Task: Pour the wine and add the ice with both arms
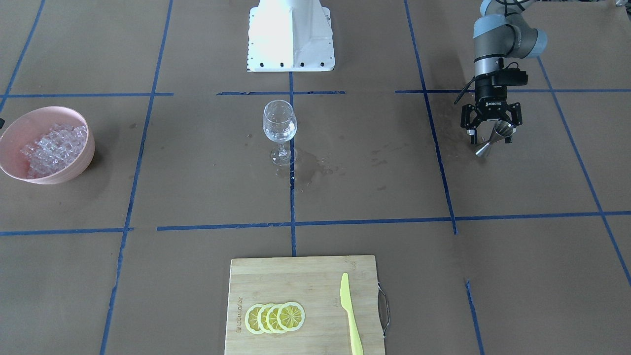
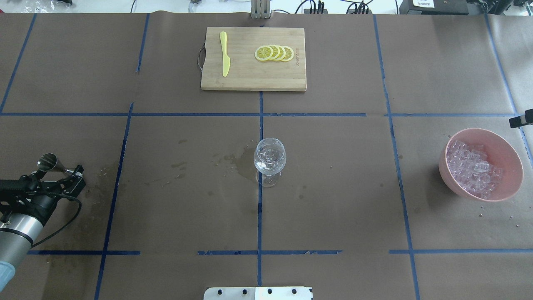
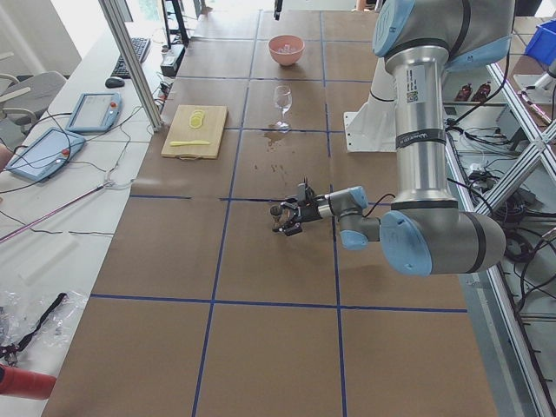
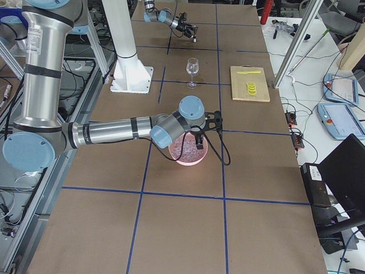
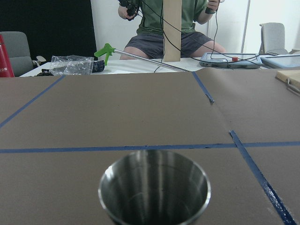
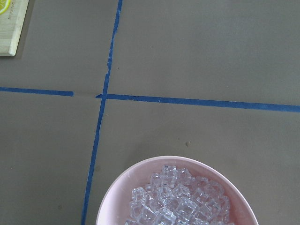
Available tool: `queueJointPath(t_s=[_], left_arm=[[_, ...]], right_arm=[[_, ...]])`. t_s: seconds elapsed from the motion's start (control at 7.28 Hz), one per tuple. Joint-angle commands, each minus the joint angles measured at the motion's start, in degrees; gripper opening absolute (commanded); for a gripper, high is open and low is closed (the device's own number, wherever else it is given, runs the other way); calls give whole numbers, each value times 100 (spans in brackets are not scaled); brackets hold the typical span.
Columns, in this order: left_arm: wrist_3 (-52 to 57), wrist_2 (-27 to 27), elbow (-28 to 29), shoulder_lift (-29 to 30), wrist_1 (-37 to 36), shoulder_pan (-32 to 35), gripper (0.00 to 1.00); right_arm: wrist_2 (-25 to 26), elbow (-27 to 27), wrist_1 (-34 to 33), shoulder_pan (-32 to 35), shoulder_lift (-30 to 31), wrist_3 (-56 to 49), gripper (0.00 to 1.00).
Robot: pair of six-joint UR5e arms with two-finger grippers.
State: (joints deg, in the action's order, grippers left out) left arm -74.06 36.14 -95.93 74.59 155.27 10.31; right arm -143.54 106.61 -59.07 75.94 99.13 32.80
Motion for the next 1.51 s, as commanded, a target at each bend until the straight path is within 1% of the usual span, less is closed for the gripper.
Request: queueJointPath(t_s=[0.0,0.14,0.27,0.41,0.55,0.69,0.82,0.96,1.1,1.24,1.37], left_arm=[[408,968,-529,-461,-5,6,100],[541,1522,-749,-637,-14,6,100],[594,2293,-908,-847,-14,41,100],[1065,2692,-1240,-1171,-14,102,100],[1557,2835,-1305,-1244,-5,259,100],[2031,3542,-1297,-1288,-5,670,100],[2602,4558,-1305,-1289,4,1413,100],[3095,5412,-1262,-1289,38,2273,100],[3770,5873,-1244,-1289,56,2787,100],[4255,6156,-1165,-1289,222,3140,100],[4260,6281,-1069,-1298,458,3196,100]], right_arm=[[-7,9,-8,0,2,7,100],[-16,9,-8,0,2,7,100],[1,9,-8,-9,2,24,100],[10,9,-8,-35,-7,225,100],[36,27,-8,-270,10,583,100],[176,35,1,-551,10,978,100],[560,35,-8,-919,167,1017,100],[956,35,-8,-1306,343,1052,100],[1064,35,-8,-1527,336,1366,100],[1187,27,-8,-1686,344,1526,100],[1206,-8,-16,-1696,440,1597,100]])
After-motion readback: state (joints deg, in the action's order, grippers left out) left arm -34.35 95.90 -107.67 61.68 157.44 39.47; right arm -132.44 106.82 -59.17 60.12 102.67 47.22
